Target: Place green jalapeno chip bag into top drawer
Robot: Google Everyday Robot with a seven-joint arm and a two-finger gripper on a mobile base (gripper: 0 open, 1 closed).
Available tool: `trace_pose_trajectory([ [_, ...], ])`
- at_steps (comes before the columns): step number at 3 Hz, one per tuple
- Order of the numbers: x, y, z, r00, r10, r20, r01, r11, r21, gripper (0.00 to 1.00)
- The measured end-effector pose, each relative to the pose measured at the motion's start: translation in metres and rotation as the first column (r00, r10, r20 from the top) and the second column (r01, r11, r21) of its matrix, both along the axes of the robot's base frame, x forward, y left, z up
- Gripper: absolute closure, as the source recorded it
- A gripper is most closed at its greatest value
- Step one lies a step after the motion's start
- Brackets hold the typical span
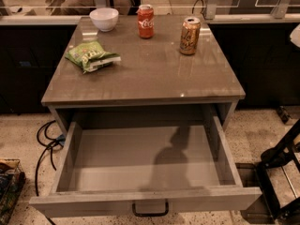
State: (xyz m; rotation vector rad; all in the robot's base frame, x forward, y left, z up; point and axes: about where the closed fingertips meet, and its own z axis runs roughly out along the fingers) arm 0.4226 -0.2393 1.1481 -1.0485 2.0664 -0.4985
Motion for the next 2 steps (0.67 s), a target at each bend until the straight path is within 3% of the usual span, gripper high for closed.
trace_pose_trajectory([
  [2,0.0000,0.0000,0.0001,1.0000,0.000,0.000,0.000,1.000,0.000,0.00],
])
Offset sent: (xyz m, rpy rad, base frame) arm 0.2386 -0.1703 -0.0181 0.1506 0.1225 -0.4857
